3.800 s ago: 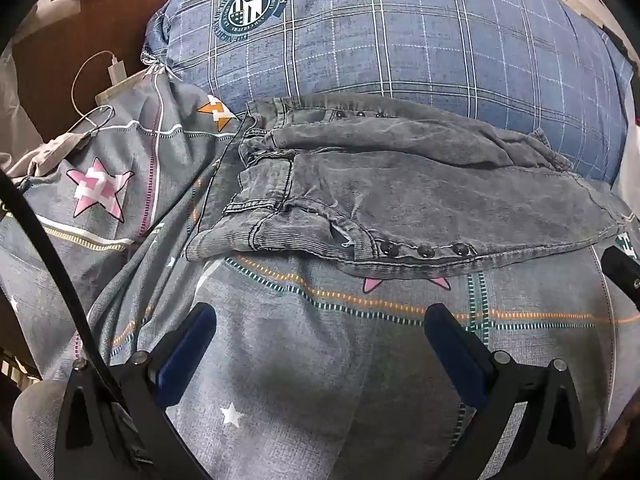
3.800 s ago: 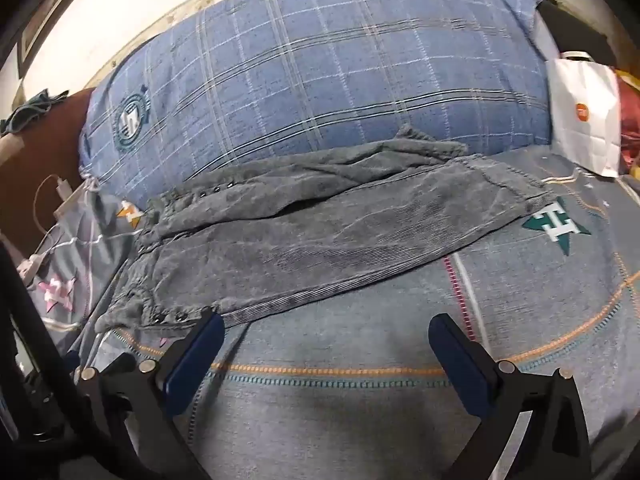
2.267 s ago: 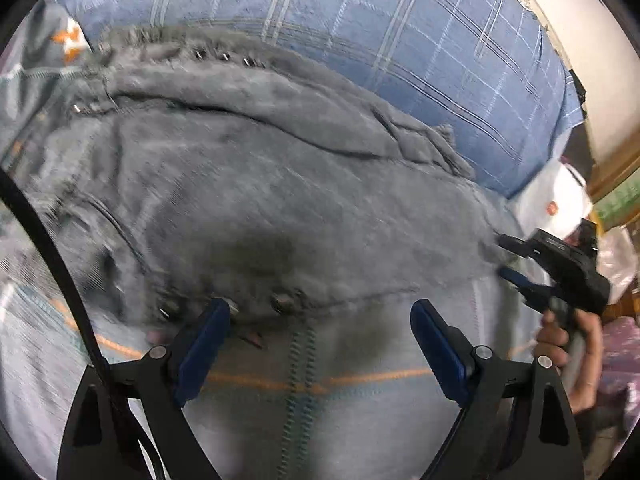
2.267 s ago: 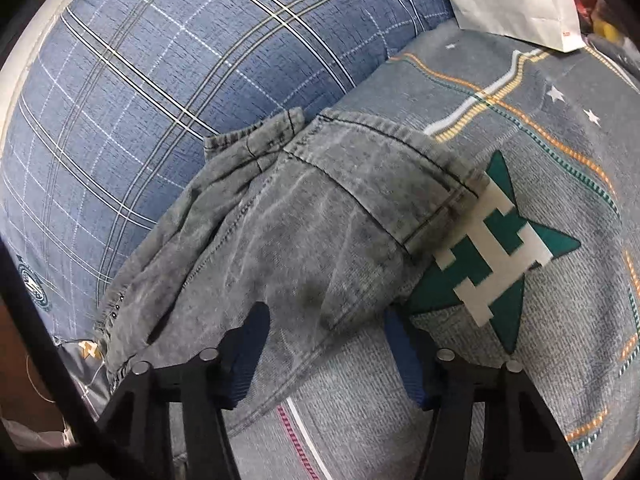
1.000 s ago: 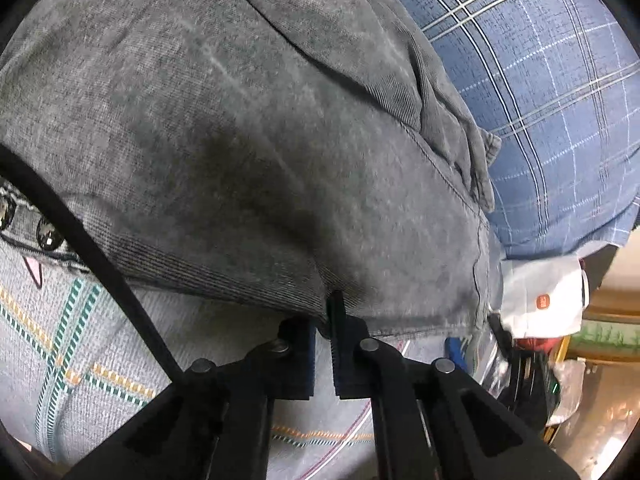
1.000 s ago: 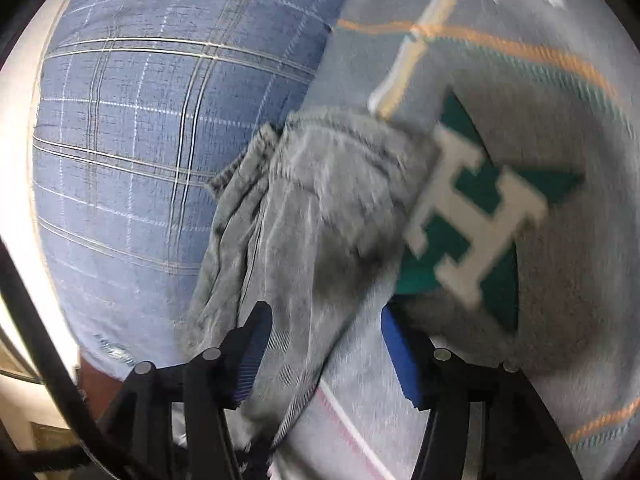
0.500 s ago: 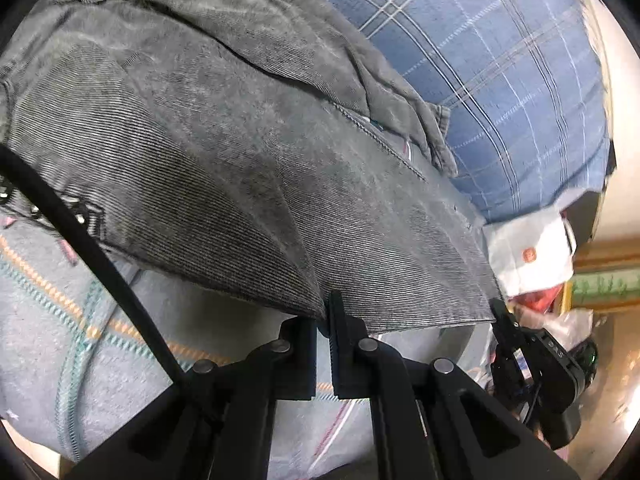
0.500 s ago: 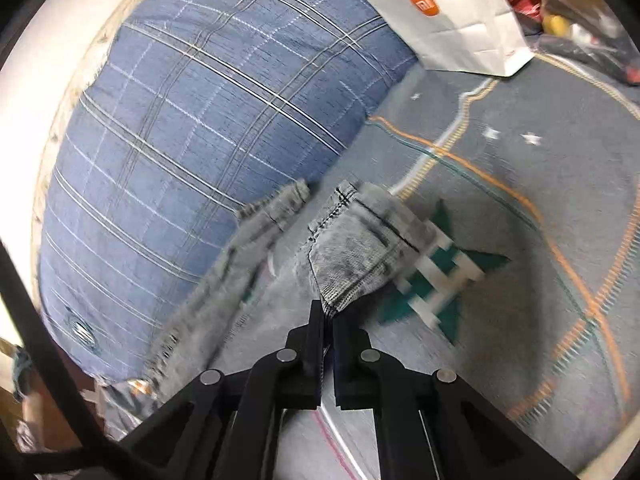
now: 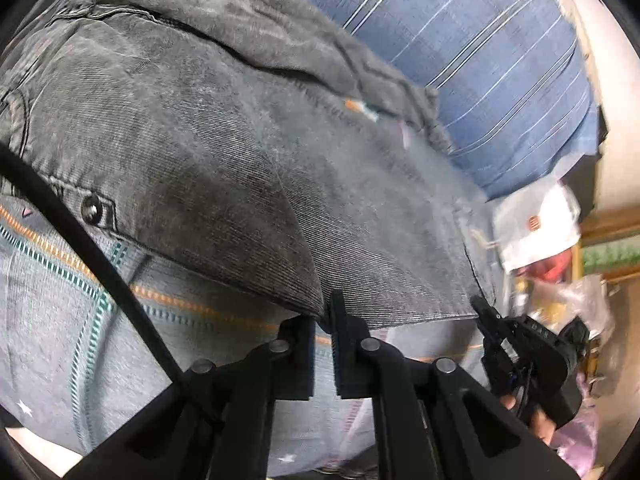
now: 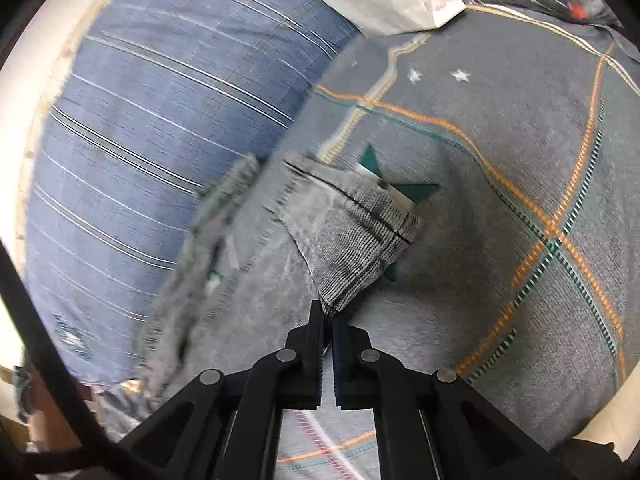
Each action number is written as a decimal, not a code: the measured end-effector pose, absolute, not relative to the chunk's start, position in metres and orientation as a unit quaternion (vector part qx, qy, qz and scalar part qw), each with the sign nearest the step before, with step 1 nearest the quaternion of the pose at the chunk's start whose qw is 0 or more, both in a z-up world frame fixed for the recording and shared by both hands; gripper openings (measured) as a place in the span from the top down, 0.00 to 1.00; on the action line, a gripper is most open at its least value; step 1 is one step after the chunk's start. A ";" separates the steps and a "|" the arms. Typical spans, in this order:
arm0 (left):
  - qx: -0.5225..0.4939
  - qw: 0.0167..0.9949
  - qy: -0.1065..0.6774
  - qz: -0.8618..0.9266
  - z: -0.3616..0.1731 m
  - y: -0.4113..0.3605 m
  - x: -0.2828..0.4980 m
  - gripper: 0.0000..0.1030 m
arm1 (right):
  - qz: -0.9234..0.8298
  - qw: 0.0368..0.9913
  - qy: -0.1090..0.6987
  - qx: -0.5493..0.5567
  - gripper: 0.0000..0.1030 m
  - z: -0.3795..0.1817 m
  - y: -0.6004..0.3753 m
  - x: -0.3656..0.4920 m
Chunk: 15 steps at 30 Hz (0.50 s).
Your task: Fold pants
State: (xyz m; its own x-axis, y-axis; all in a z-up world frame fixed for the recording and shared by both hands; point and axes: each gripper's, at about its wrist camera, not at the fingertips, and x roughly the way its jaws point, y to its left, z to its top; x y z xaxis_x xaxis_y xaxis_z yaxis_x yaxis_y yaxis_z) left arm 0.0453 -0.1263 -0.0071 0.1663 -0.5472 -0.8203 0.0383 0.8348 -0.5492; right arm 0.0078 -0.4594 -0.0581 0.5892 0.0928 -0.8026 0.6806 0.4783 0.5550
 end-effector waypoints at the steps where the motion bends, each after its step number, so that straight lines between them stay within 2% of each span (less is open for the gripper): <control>1: -0.187 0.734 0.623 -0.195 -0.014 -0.129 0.048 0.85 | -0.198 0.747 0.436 0.462 0.93 -0.068 -0.458 0.016; 3: -0.174 0.733 0.626 -0.204 -0.021 -0.123 0.047 0.67 | -0.202 0.729 0.479 0.445 0.92 -0.085 -0.455 0.028; 4: -0.173 0.741 0.612 -0.217 -0.019 -0.114 0.043 0.61 | -0.203 0.732 0.468 0.452 0.91 -0.083 -0.455 0.026; 5: -0.167 0.755 0.593 -0.223 -0.013 -0.104 0.037 0.50 | -0.202 0.733 0.463 0.455 0.89 -0.080 -0.456 0.025; 6: -0.161 0.770 0.575 -0.226 -0.007 -0.093 0.032 0.40 | -0.199 0.737 0.461 0.452 0.78 -0.076 -0.457 0.023; 7: -0.157 0.784 0.556 -0.225 0.000 -0.079 0.028 0.36 | -0.199 0.741 0.458 0.449 0.53 -0.073 -0.457 0.021; 8: -0.159 0.792 0.546 -0.225 0.005 -0.064 0.027 0.30 | -0.207 0.742 0.456 0.445 0.40 -0.070 -0.454 0.018; 9: -0.169 0.792 0.542 -0.223 0.008 -0.045 0.029 0.28 | -0.211 0.746 0.450 0.444 0.26 -0.067 -0.451 0.015; 15: -0.251 0.789 0.545 -0.132 -0.006 0.064 0.060 0.28 | -0.156 0.804 0.385 0.426 0.26 -0.048 -0.398 -0.014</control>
